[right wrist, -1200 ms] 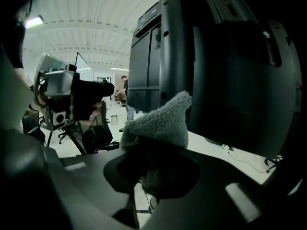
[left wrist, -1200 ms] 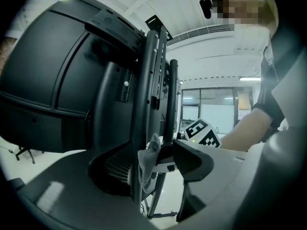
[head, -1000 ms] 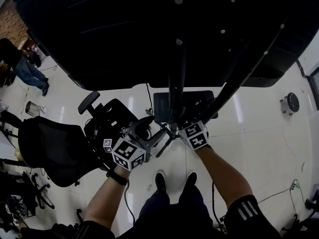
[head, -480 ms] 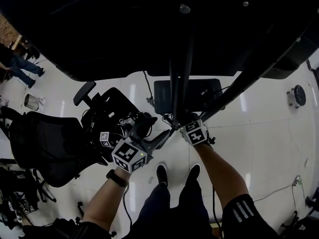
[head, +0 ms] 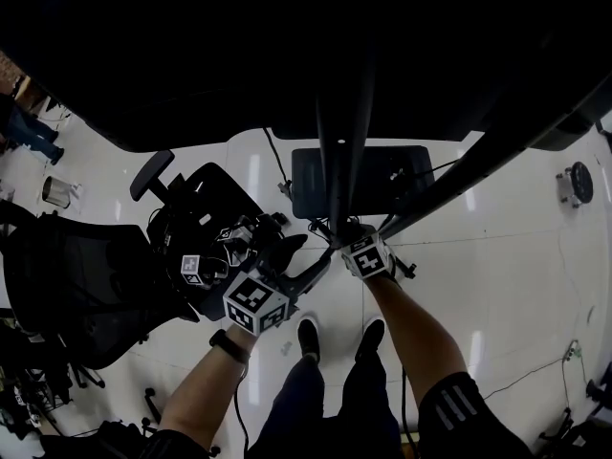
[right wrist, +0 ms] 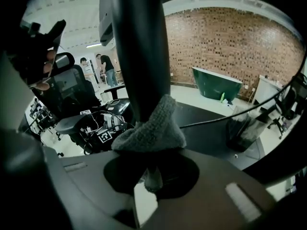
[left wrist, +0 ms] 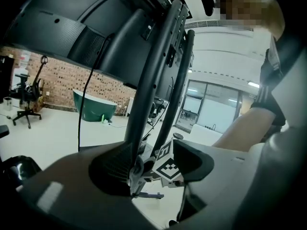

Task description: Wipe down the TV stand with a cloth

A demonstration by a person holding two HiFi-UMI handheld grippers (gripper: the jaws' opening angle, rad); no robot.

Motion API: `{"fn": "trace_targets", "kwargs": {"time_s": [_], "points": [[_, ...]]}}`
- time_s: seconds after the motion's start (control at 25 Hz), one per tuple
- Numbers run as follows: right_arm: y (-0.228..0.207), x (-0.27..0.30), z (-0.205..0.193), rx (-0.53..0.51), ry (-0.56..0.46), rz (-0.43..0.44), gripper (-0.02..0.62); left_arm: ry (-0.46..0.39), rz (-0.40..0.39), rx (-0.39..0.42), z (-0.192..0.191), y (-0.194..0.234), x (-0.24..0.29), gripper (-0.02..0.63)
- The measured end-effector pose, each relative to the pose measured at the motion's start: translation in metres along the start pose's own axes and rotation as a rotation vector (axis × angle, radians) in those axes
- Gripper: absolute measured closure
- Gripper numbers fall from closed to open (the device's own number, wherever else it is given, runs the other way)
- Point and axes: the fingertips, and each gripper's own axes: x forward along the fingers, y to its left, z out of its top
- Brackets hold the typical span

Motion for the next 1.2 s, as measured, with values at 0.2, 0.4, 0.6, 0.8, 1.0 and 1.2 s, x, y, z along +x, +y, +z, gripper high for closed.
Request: {"fn": "trace_targets", "kwargs": {"time_s": [0.2, 0.4, 0.6, 0.8, 1.0, 1.2], "points": [[-0.003, 0.022, -0.027, 0.038, 0.057, 0.002, 0.548, 0.014, -0.006, -0.008, -0.014, -0.002, 0.011, 0.316], [-0.002, 0.004, -0.016, 0.063, 0.011, 0.011, 0.558, 0.022, -0.015, 0.006, -0.005, -0.009, 0.013, 0.316], [-0.004, -0.073, 0.028, 0.089, -0.157, 0.018, 0.560, -0.018, -0.036, 0.075, 0.034, -0.037, 0.010, 0.314], [-0.012, -0.182, 0.082, 0.086, -0.361, -0.028, 0.560, -0.079, -0.079, 0.139, 0.092, -0.087, 0.007, 0.316], [-0.008, -0.297, 0.149, -0.018, -0.540, -0.077, 0.560, -0.154, -0.121, 0.228, 0.155, -0.141, 0.007, 0.314], [-0.002, -0.416, 0.217, -0.146, -0.715, -0.093, 0.560, -0.263, -0.150, 0.299, 0.226, -0.191, 0.005, 0.313]]}}
